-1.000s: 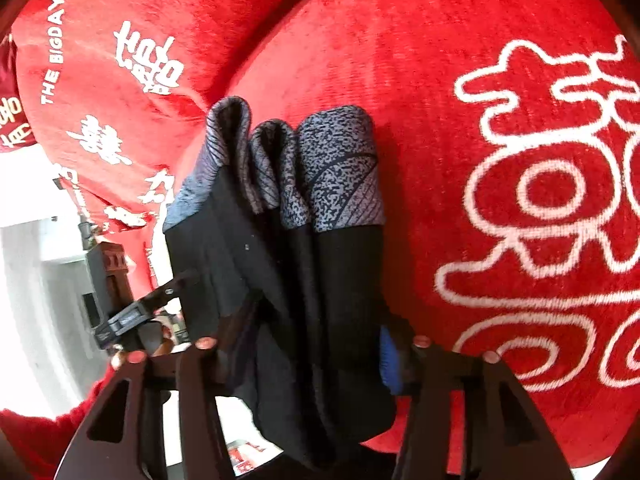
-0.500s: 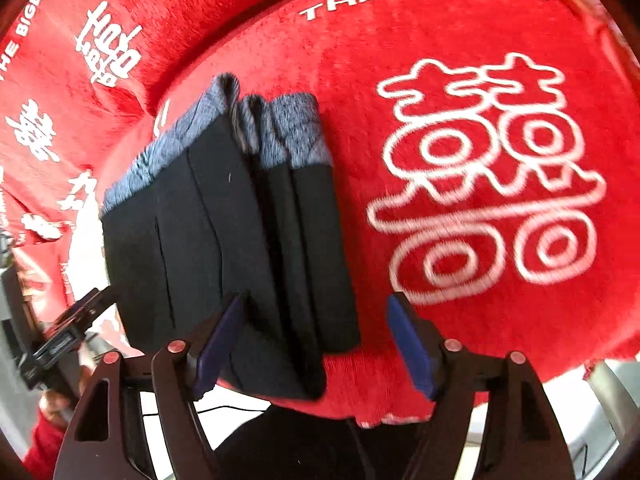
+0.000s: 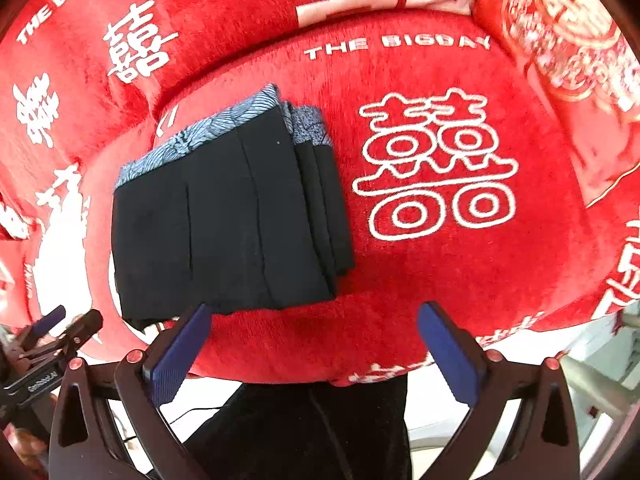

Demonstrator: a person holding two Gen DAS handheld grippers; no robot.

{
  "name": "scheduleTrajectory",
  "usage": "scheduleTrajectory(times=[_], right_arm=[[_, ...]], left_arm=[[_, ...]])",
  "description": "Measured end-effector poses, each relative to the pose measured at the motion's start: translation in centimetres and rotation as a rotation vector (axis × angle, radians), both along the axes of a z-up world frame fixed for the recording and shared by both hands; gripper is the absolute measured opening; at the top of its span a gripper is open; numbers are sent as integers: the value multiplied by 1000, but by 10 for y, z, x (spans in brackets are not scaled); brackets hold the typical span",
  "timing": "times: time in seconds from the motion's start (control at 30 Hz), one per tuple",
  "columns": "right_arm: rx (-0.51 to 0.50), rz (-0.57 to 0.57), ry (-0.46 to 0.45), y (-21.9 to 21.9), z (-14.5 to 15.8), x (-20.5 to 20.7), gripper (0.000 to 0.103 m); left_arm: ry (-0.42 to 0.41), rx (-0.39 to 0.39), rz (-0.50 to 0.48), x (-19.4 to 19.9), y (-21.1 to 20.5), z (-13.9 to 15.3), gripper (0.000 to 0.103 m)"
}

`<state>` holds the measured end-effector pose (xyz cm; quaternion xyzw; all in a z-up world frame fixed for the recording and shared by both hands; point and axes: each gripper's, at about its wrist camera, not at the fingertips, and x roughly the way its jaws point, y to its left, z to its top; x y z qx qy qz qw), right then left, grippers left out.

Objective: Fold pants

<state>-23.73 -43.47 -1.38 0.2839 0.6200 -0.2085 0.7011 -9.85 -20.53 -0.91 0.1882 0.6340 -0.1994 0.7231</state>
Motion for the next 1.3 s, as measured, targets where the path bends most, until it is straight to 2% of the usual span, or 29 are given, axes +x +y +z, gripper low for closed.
scheduleTrajectory(times=[0.13, 0.3, 0.43, 0.7, 0.83, 1.3], right_arm=[[-28, 49, 50, 13, 18, 2, 103], [-28, 42, 42, 32, 39, 0, 103], [-61, 41, 45, 44, 52, 3, 103], [-93, 67, 47, 55, 63, 8, 103], [-105, 70, 54, 55, 66, 9, 103], [-143, 101, 60, 61, 75, 15, 103]], left_arm=[[-29, 26, -9, -7, 3, 17, 103], [-55, 34, -34, -16, 2, 33, 103], [-40, 36, -33, -19, 3, 37, 103], [-19, 32, 3, -24, 6, 41, 103], [-47, 39, -21, -28, 3, 47, 103], [-63, 38, -42, -29, -3, 55, 103]])
